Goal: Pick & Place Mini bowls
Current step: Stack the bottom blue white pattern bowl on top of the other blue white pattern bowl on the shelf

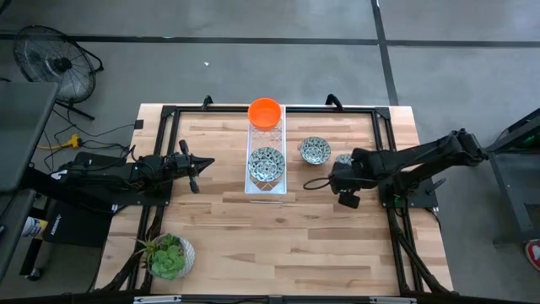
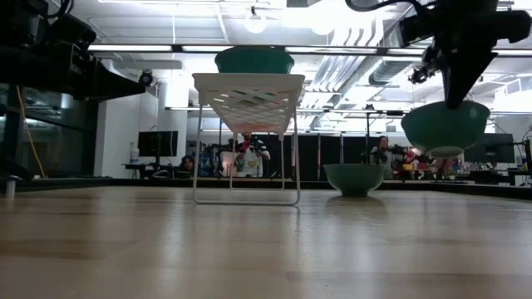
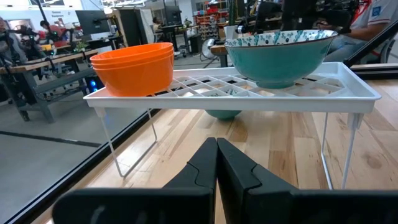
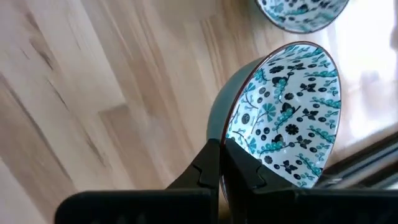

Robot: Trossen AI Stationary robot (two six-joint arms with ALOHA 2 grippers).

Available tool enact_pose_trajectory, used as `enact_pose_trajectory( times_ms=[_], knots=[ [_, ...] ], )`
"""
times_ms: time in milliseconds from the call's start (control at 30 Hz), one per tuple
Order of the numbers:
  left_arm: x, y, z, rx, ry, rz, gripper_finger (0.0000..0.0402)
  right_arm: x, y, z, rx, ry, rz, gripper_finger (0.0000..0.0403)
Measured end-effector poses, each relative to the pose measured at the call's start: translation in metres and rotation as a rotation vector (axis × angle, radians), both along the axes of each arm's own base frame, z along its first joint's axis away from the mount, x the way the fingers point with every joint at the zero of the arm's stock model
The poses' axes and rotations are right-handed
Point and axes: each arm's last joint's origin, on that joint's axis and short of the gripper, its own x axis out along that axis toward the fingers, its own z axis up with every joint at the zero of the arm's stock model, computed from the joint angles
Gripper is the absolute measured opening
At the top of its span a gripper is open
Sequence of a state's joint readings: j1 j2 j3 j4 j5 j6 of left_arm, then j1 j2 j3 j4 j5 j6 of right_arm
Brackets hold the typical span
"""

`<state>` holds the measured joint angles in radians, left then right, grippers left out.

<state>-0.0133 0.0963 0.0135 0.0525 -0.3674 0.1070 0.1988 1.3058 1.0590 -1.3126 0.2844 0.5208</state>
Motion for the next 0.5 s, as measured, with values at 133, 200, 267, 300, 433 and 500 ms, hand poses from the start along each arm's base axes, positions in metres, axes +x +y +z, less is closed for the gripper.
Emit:
enact_pose_trajectory(
  times_ms=[133,200,267,300,433,500],
  knots=[
    [0.0,0.0,0.0,0.0,0.0,0.0,0.0001,0.004,0.006,0.005,-0.056,0.05,0.099,0.0],
    [0.0,0.0,0.0,0.0,-0.001,0.0,0.0001,0.007,0.009,0.009,-0.086,0.066,0.152,0.0],
    [0.0,0.0,0.0,0.0,0.0,0.0,0.0001,0.009,0.013,0.012,-0.124,0.087,0.205,0.0],
    [0.0,0.0,0.0,0.0,0.0,0.0,0.0001,0.011,0.015,0.013,-0.144,0.097,0.23,0.0],
    [0.0,0.0,0.0,0.0,0.0,0.0,0.0001,0.018,0.023,0.019,-0.209,0.129,0.313,0.0],
    [0.0,0.0,0.0,0.0,0.0,0.0,0.0001,0.022,0.027,0.022,-0.236,0.133,0.348,0.0]
  ],
)
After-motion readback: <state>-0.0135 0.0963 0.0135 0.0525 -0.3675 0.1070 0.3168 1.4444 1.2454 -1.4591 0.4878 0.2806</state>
